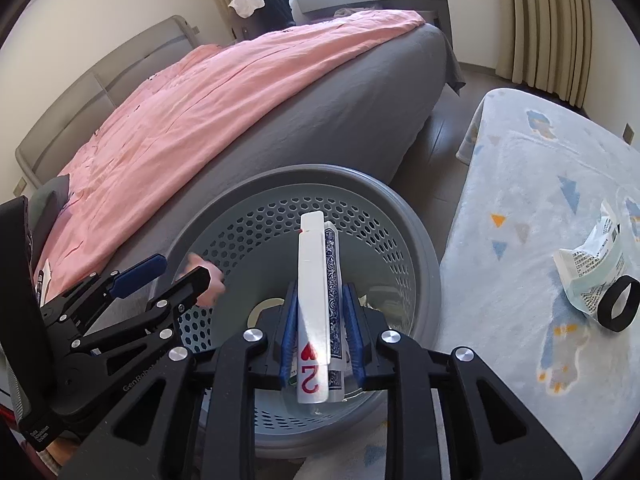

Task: Collect trash
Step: 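Open both tools to drop the pig toy and card box into the basket, then move both tools back over the blue sheet toward the tissue packet and band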

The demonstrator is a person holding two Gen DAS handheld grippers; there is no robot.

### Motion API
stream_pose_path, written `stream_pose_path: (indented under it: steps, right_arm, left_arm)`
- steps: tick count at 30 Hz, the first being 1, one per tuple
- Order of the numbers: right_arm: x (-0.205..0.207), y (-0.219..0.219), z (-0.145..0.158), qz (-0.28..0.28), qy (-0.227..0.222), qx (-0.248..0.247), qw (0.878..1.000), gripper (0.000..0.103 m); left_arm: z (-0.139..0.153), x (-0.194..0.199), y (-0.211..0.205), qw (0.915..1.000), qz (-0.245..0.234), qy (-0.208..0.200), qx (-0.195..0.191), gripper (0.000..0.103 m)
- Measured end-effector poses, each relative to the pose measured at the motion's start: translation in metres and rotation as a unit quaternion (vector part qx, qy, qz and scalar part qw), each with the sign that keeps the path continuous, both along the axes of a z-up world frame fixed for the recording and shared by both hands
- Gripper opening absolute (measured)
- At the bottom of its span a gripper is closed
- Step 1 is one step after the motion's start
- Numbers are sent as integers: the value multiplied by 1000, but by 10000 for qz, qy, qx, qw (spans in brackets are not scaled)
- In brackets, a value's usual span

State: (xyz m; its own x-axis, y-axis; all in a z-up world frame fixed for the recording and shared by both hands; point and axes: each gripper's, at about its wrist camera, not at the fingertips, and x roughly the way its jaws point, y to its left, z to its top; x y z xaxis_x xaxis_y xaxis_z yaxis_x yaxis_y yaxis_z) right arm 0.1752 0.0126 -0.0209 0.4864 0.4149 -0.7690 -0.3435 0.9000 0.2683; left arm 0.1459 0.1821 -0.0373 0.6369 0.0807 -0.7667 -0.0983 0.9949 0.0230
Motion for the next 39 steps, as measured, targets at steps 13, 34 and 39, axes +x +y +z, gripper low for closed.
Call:
stream_pose_path:
  steps: [13, 34, 39]
  right_arm:
    - [-2, -1, 1, -74, -34, -36, 10000, 37]
    - [-4, -5, 0, -154, -65, -31, 9999, 44]
    - [-6, -12, 3, -219, -94, -15, 9997, 44]
  left_arm:
    - [0, -2, 5, 9999, 127, 1, -11, 66]
    - [2, -3, 5, 9998, 205, -68, 40, 66]
    - [4, -4, 2, 9997, 214, -123, 49, 66]
